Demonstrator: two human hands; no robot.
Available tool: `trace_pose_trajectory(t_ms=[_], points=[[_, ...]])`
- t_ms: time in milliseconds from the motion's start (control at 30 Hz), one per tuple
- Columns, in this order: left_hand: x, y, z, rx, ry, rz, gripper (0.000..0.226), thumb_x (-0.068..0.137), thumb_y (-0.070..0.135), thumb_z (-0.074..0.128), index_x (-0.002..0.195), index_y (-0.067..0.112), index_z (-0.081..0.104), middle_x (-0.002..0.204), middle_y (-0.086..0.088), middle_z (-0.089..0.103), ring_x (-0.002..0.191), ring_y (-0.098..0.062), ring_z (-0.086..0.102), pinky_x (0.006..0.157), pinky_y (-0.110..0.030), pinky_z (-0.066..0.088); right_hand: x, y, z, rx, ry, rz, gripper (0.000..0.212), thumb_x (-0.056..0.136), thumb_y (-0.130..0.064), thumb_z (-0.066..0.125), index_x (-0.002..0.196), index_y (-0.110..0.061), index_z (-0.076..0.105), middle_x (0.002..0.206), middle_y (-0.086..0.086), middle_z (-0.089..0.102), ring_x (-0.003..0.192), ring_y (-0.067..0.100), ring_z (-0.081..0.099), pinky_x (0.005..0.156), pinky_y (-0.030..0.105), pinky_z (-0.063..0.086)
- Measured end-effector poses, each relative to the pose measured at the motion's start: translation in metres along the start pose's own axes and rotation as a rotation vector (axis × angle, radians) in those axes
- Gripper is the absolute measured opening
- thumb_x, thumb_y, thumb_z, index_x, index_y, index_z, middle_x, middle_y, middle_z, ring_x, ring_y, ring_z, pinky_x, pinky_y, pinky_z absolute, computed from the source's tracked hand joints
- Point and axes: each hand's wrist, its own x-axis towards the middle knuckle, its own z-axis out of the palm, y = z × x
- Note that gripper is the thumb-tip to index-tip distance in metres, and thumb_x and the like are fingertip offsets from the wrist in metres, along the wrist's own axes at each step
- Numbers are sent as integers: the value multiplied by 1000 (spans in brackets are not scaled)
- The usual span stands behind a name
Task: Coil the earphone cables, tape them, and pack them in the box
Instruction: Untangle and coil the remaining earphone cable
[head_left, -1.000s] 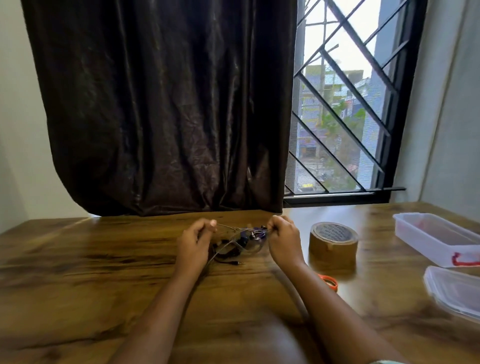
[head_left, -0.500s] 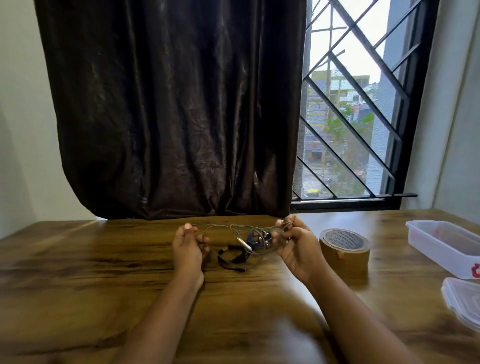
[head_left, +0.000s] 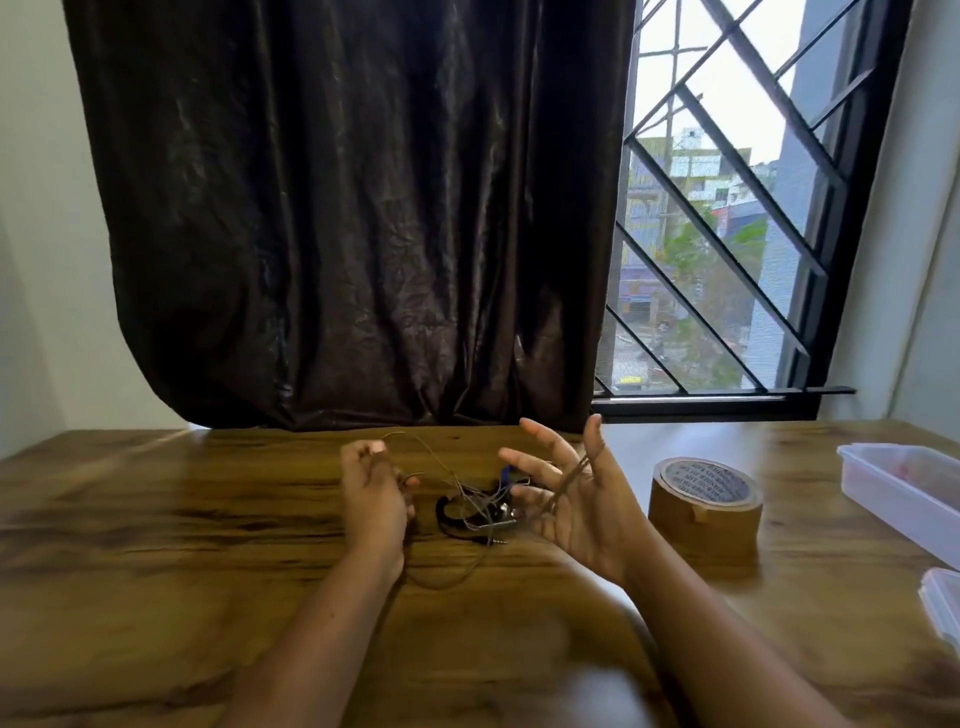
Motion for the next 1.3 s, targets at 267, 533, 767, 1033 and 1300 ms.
trace_pose_trajectory(t_ms=[267,533,767,1033,1300], points=[[-2,-13,-2,790,-99,290,64,87,39,61,139,23,28,115,-1,56,99,-20,58,76,-38,51,7,5,4,-19,-30,-91,102,49,-84,64,124,-16,58,84,9,67,74,17,63,70,33,52],[-11,-7,8,401,-467,156,26,90,27,54,77,41,71,91,18,66,103,-17,58,88,-38,48,11,-2,17,142,16,-271,74,50,-81,67,67,-10,56,40,-8,27,33,2,21,36,14,31],[-5,11,-7,71,-1004,-141,46,67,12,52,111,13,62,100,-10,66,85,-23,59,77,-37,47,10,2,24,-69,258,-390,58,78,-62,43,80,-6,59,45,-4,31,41,8,30,43,16,34],[-9,8,-3,337,-762,-8,7,84,20,65,89,15,67,90,-10,62,79,-18,58,70,-26,48,12,7,14,-335,214,-392,36,88,-36,52,95,-5,69,60,5,56,64,19,59,62,26,49],[-1,13,-2,-68,-449,-21,17,95,10,48,95,16,64,72,1,65,68,-9,61,59,-22,50,2,-6,-16,-1347,65,-81,40,79,-15,72,113,-34,63,99,-12,65,95,1,58,80,12,42]])
